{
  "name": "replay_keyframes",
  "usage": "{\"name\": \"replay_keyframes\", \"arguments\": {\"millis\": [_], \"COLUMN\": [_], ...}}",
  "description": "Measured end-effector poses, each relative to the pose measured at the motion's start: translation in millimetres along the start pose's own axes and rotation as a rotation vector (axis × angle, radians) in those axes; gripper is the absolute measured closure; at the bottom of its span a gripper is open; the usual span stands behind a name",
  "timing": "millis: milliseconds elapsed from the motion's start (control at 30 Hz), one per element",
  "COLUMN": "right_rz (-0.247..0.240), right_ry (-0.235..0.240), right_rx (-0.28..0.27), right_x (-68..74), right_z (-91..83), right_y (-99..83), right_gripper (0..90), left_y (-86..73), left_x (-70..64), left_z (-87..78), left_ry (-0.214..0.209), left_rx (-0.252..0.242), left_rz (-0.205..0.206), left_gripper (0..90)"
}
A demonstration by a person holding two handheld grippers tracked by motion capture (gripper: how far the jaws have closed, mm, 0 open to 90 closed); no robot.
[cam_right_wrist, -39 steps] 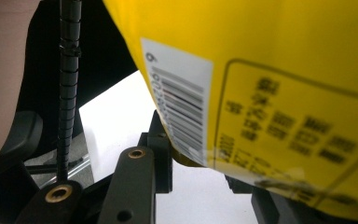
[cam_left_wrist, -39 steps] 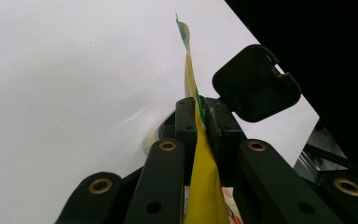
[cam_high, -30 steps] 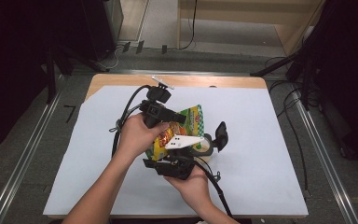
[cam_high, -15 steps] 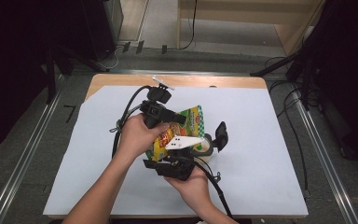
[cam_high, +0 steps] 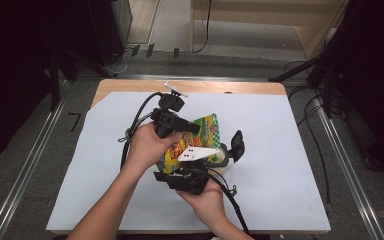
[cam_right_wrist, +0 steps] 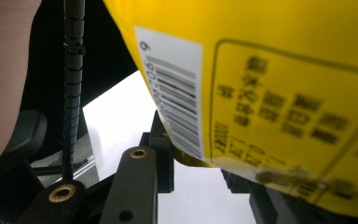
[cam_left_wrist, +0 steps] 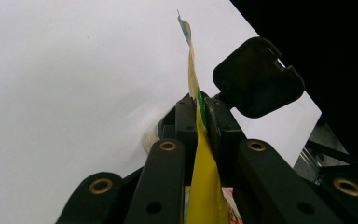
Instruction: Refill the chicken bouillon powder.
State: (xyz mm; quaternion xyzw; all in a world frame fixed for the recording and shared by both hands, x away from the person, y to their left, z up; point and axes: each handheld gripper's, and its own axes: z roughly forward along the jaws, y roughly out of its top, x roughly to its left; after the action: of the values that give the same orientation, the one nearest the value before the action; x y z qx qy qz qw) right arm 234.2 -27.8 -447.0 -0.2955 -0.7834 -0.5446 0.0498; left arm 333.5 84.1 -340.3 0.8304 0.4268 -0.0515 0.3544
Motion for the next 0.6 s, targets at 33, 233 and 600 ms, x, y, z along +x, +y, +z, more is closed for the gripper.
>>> {"name": "replay_keyframes", "arguments": {"millis": [33, 233, 600], "right_rz": [-0.001, 0.001, 0.039], "right_ry": [-0.003, -0.007, 0.037], "right_rx": [0.002, -0.001, -0.023], "right_x": [0.1, 1.1, 0.6], "right_z": [0.1, 0.9, -1.3], "right_y": [0.0, -3.0, 2.1], "right_gripper": [70.6, 70.9, 70.8], "left_y": [-0.1, -0.7, 1.5], "left_x": [-0.1, -1.3, -1.2], "left_z": [0.0, 1.2, -3.9], "left_ry": [0.0, 0.0, -0.011], "left_rx": [0.0, 0.006, -0.015], "left_rz": [0.0, 0.003, -0.013], "left_gripper": [85.4, 85.6, 84.8]}}
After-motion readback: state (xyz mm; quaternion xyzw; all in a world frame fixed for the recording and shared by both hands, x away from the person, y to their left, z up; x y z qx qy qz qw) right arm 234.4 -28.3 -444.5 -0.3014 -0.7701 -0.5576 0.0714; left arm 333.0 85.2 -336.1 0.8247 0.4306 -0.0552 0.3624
